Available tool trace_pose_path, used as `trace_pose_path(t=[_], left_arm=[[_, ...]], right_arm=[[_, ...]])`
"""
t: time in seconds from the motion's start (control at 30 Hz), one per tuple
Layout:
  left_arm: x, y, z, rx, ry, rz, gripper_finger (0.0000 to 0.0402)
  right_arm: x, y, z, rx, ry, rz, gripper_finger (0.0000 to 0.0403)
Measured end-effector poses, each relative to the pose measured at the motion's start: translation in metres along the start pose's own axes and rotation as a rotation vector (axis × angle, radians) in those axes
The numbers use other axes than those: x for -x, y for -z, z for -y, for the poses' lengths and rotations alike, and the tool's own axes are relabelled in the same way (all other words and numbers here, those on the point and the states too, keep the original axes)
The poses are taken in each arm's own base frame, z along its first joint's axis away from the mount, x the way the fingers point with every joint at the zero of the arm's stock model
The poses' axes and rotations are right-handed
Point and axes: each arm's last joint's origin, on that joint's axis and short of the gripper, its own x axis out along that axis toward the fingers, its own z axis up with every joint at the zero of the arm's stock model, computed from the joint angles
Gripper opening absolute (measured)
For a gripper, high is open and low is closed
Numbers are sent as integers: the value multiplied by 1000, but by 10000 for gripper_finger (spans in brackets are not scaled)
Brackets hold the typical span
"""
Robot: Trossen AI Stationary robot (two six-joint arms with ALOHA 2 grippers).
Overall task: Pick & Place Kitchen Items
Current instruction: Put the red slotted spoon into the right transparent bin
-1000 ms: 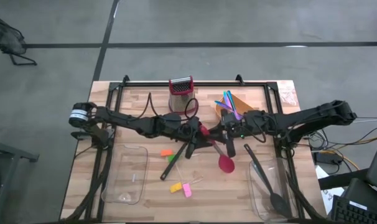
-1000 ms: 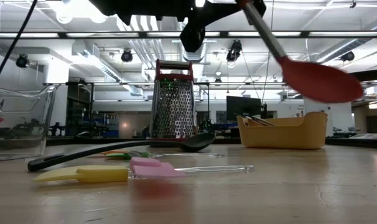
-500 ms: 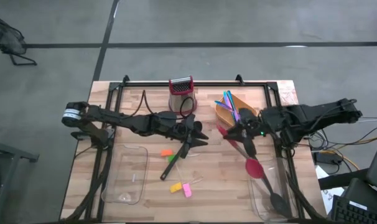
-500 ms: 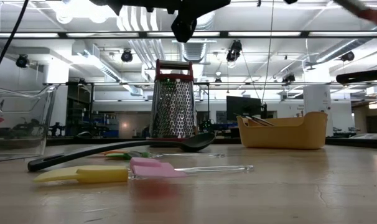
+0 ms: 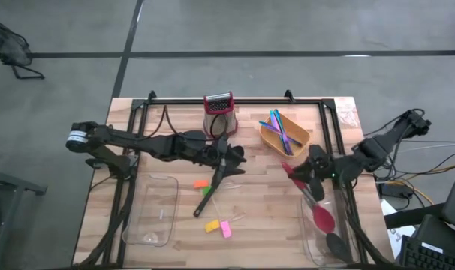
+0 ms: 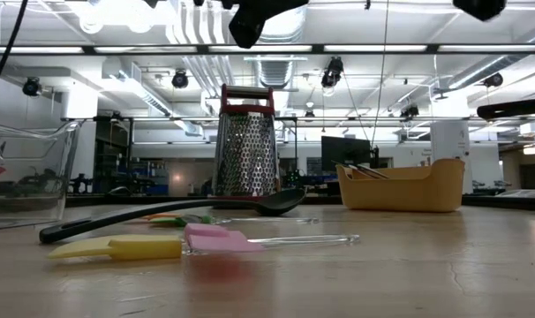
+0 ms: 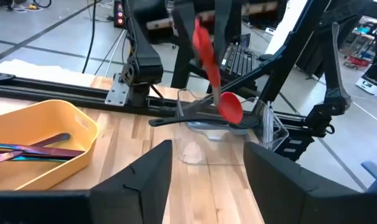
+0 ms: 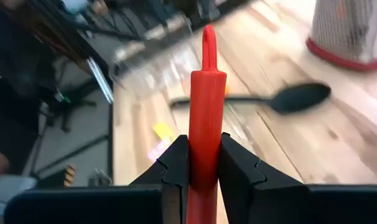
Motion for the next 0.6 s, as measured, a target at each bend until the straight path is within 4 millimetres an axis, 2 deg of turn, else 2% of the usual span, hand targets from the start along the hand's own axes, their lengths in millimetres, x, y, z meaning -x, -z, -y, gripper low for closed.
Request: trace_pose_path(t=[0.37, 0.6], left_arm=[[1, 3, 0, 6, 1, -26, 204], [1, 3, -1, 1, 0, -25, 204]], right_arm=[[-11, 52, 14, -108, 91, -98, 58], [-18, 75, 21, -138, 131, -141, 61]])
